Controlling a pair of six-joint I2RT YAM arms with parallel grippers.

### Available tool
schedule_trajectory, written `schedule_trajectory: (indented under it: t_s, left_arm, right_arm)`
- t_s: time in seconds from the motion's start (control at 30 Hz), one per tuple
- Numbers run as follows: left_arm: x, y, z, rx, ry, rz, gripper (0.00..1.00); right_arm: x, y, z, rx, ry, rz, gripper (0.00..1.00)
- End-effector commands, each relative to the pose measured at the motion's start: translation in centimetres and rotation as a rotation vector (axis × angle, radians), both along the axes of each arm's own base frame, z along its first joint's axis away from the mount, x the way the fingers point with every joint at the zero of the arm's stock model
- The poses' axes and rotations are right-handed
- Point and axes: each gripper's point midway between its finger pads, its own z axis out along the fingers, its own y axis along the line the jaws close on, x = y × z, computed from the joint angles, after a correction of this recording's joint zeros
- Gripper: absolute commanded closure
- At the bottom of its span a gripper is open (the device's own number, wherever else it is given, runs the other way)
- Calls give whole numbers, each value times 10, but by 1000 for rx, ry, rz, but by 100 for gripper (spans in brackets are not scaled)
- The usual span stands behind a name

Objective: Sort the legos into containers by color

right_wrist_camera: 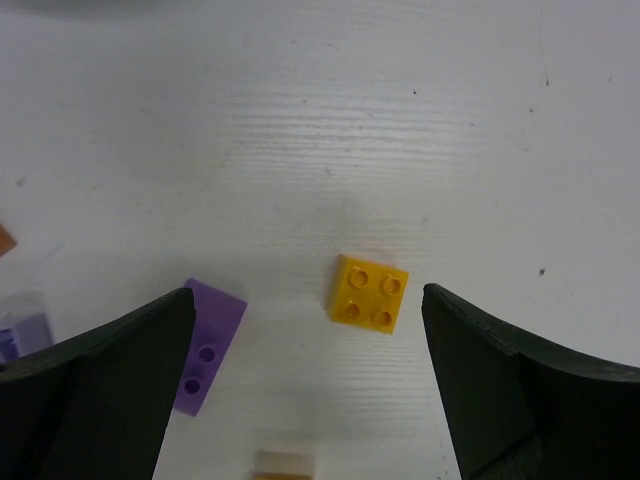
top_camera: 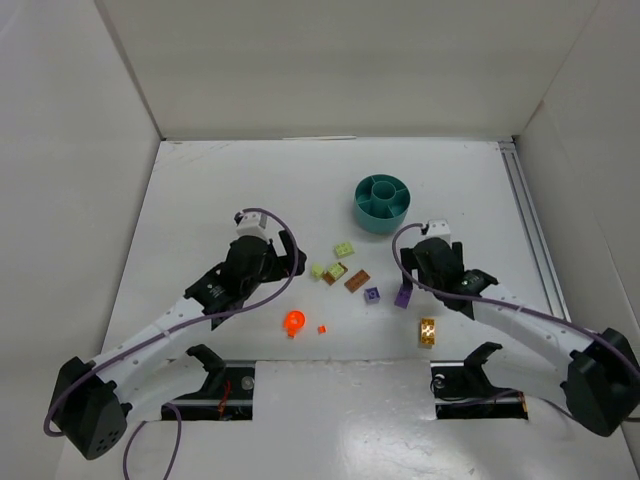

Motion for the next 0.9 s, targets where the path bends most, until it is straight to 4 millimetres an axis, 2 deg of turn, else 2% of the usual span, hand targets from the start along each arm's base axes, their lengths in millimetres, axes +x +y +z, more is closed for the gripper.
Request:
schedule_trajectory:
  t_s: [0.0,0.07,0.17,0.27,0.37,0.57,0.73,0.87]
  left_arm:
    - [3,-5,2,-7,-31,-20,0]
    - [3,-4,-1,7,-26,-25,0]
    - [3,-5,-4,13,-19,-25,0]
    - [3,-5,-4,13,-19,-25,0]
    - [2,-4,-8,18,-11,-25,0]
    - [2,-4,-8,18,-11,-25,0]
    - [2,-3,-8,15,-11,-13,0]
    - [2,0,-7,18,-14,-5,0]
  right_arm:
    - [18,5,-3,81,7,-44,1]
    - [22,-3,-13,89,42,-80,1]
    - [25,-8,-18,120,52,-105,2]
    - [26,-18,-23,128,48,-147,8]
    - [22,-19,-33,135,73,-141,16]
    - [21,-24,-34,186,89,-192,17]
    - [17,-26,-40,206,131,-226,26]
    - [19,-26,-44,197,180,-243,26]
